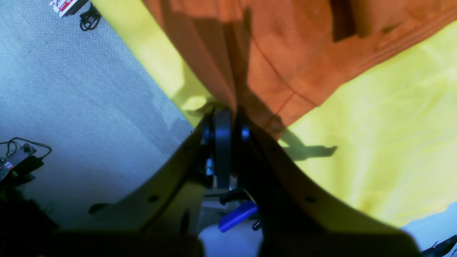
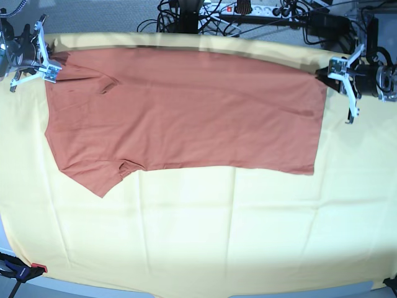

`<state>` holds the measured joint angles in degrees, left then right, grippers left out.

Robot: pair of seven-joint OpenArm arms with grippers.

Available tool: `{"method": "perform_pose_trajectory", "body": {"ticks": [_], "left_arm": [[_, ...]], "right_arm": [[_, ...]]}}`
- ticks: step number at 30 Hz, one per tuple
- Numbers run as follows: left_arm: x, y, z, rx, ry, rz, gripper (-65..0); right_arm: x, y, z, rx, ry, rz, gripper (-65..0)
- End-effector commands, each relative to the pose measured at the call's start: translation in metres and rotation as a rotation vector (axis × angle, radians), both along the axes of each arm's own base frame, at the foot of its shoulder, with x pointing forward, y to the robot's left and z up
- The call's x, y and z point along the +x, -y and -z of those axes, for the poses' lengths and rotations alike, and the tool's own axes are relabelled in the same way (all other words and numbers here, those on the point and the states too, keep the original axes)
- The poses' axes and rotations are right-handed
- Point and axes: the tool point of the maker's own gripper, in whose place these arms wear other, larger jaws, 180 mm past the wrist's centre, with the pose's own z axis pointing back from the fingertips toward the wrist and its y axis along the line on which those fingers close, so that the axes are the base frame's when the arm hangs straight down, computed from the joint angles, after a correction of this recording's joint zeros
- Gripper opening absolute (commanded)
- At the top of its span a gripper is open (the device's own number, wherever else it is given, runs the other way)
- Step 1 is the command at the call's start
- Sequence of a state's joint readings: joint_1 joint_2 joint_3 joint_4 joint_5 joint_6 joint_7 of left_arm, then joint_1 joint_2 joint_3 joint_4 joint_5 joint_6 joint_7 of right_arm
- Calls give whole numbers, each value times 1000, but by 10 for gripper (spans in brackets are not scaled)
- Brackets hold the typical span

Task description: Fold the T-shirt properly

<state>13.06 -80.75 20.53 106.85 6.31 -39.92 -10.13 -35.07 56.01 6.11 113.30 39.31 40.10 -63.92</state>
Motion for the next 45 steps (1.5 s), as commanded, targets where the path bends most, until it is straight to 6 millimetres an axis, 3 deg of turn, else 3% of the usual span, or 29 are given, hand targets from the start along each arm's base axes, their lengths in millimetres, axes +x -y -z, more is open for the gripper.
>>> {"method": "perform_pose_trajectory", "body": {"ticks": [1, 9, 10, 13, 15, 22, 27, 31, 35, 39, 42, 45], "left_arm": [[1, -7, -5, 29, 9, 23, -650], [-4, -11, -1, 52, 3, 41, -650], [-3, -11, -1, 52, 3, 41, -604], [0, -8, -5, 32, 5, 25, -413], [7, -4, -10, 6, 13, -2, -319], [54, 5, -45, -78, 69, -198, -303], [98, 4, -65, -215, 55, -450, -303], [150, -14, -75, -425, 40, -706, -303], [186, -48, -63, -572, -19, -965, -303], [200, -71, -31, -663, -106, -1166, -303], [202, -73, -7, -691, -154, -1241, -303], [199, -63, 13, -689, -208, -1264, -303]], "right_arm": [[6, 7, -7, -33, 16, -15, -650], [7, 5, -7, -20, 23, -15, -650], [7, 5, -7, -20, 23, -15, -641], [10, 5, -9, -25, 30, -17, -434], [12, 3, -12, -31, 36, -32, -334], [25, -24, -41, -33, 128, -156, -324], [58, -19, -69, -14, 290, -84, -324], [93, -1, -106, -14, 482, 35, -324], [111, 20, -138, -45, 608, 112, -324], [121, 23, -154, -30, 679, 133, -324], [121, 22, -154, -22, 684, 130, -324], [122, 23, -154, -21, 688, 139, -324]]}}
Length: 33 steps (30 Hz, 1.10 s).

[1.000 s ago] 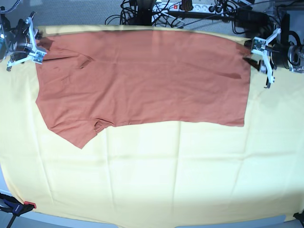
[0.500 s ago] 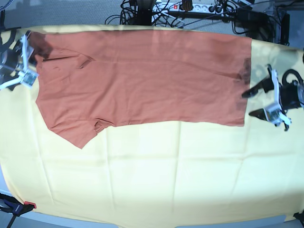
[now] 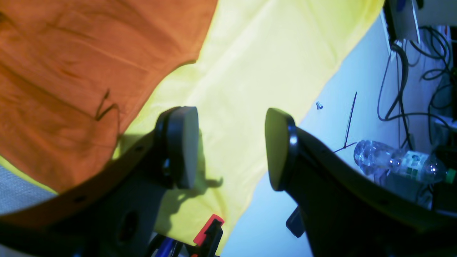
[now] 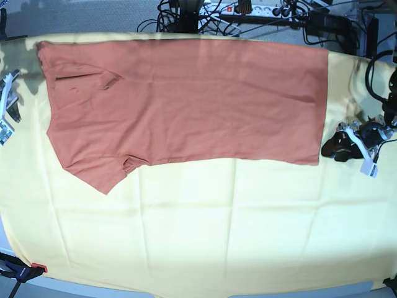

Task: Fold the T-shirt properly
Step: 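Release the corners and move both grippers to the hem corners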

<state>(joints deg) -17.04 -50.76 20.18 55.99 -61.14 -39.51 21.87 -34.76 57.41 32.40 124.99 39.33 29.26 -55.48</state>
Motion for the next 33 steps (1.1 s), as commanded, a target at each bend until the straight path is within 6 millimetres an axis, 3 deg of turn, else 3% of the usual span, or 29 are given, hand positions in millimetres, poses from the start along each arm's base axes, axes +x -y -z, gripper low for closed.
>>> {"method": "perform_pose_trajectory", "body": {"ticks": [1, 9, 14, 17, 21, 26, 33], "left_arm": [[6, -3, -10, 2, 18, 3, -303], [-7, 38, 15, -73, -103, 66, -303], [-6, 54, 9, -98, -97, 101, -334], [-3, 60, 2, -100, -77, 120, -431], [7, 58, -6, -81, -34, 119, -650], [23, 53, -17, -21, 38, 126, -650], [39, 54, -35, -21, 98, 124, -650]], "right_arm": [[7, 1, -11, -15, 37, -6, -324], [3, -5, -4, 45, 51, 14, -324], [1, -14, 0, 115, 80, 18, -324], [0, -25, 3, 194, 99, 21, -324], [-2, -34, 7, 276, 141, 37, -324], [-4, -42, 11, 343, 171, 63, -324], [6, -59, 2, 461, 296, 32, -315]]}}
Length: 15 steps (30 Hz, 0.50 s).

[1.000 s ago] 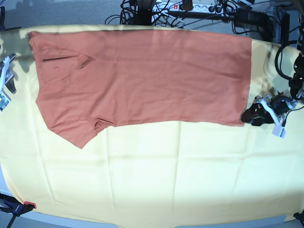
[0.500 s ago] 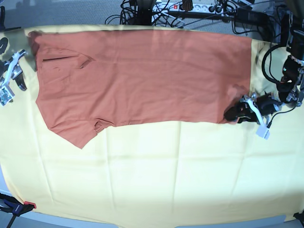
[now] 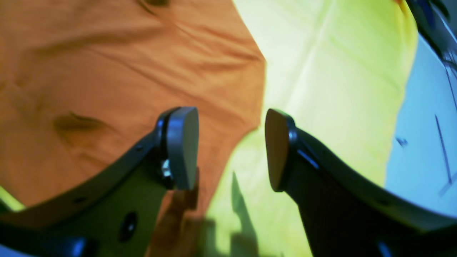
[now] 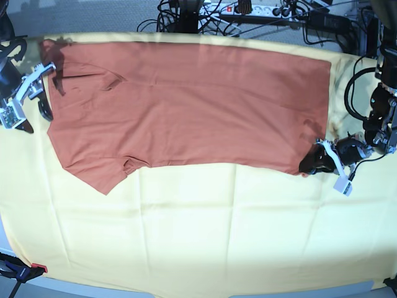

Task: Fold the T-shirt properly
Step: 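Release the corners and move both grippers to the hem corners, then grasp the hem corners with both grippers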

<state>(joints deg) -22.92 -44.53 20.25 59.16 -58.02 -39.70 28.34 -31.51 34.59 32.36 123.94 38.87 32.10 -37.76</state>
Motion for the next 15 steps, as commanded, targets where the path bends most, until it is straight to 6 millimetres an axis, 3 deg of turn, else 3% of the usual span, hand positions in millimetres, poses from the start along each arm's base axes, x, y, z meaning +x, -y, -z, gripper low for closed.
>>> {"method": "perform_pose_trajectory", "body": {"ticks": [1, 5, 9, 15], "left_arm": [[13, -4, -22, -19, 61, -12, -650], [12, -2, -20, -15, 58, -8, -650], [12, -1, -17, -8, 56, -2, -650], [12, 5, -16, -19, 56, 2, -650]], "right_arm": [[10, 5, -13, -1, 59, 8, -315], [36, 34, -3, 68, 81, 103, -315], [69, 57, 29, 165, 27, 181, -291], [118, 62, 81, 299, -126, 240, -286]]}}
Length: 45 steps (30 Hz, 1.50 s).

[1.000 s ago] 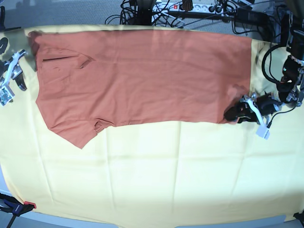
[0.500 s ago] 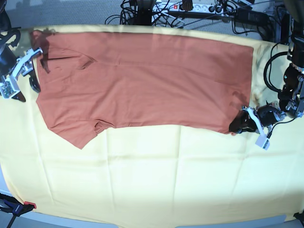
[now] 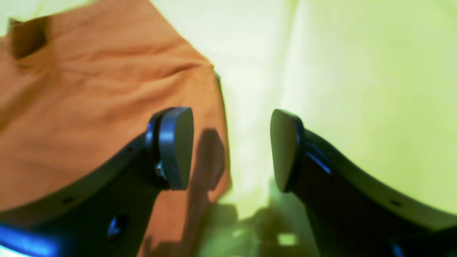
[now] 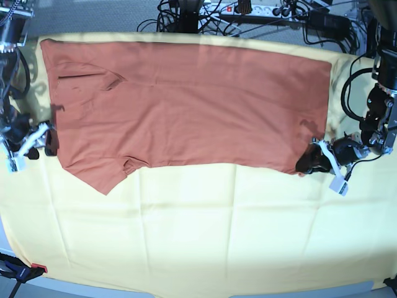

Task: Fold the T-shirt properly
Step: 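Grasp the hem corners with both grippers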

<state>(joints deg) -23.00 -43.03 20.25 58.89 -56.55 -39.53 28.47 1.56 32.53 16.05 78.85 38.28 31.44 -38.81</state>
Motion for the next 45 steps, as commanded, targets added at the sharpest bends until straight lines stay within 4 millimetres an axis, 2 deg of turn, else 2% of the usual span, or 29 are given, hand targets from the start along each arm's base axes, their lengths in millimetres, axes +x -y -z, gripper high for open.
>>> {"method": "perform_pose_trajectory", "body": {"ticks": [1, 6, 10, 14, 18, 24, 31, 32, 34, 37, 39, 45], "left_arm": [[12, -2, -22, -25, 61, -7, -650], [12, 5, -19, -37, 55, 1, -650], [12, 5, -19, -37, 56, 1, -650], [12, 5, -20, -37, 57, 1, -650], [12, 5, -20, -37, 57, 1, -650], [12, 5, -19, -37, 56, 1, -650], [12, 6, -20, -39, 57, 1, -650], [12, 5, -20, -38, 57, 1, -650], [12, 5, -20, -38, 57, 1, -650], [12, 5, -20, -37, 57, 1, -650], [13, 5, -20, -38, 58, 1, -650], [14, 3, -19, -8, 67, 8, -650]], "right_arm": [[19, 7, -19, 14, 53, 9, -286], [50, 29, -1, 124, -7, 111, -286], [63, 40, 8, 211, -41, 168, -286], [62, 19, 12, 379, -69, 124, -286], [56, -7, 18, 436, -118, 45, -286], [49, -19, 25, 455, -182, 17, -286], [31, -30, 34, 475, -300, -31, -294], [31, -30, 34, 480, -302, -34, -307], [31, -31, 33, 485, -298, -33, -379], [35, -30, 30, 487, -279, -29, -555], [40, -28, 27, 492, -243, -16, -638], [57, -13, 19, 442, -123, 37, -650]]}}
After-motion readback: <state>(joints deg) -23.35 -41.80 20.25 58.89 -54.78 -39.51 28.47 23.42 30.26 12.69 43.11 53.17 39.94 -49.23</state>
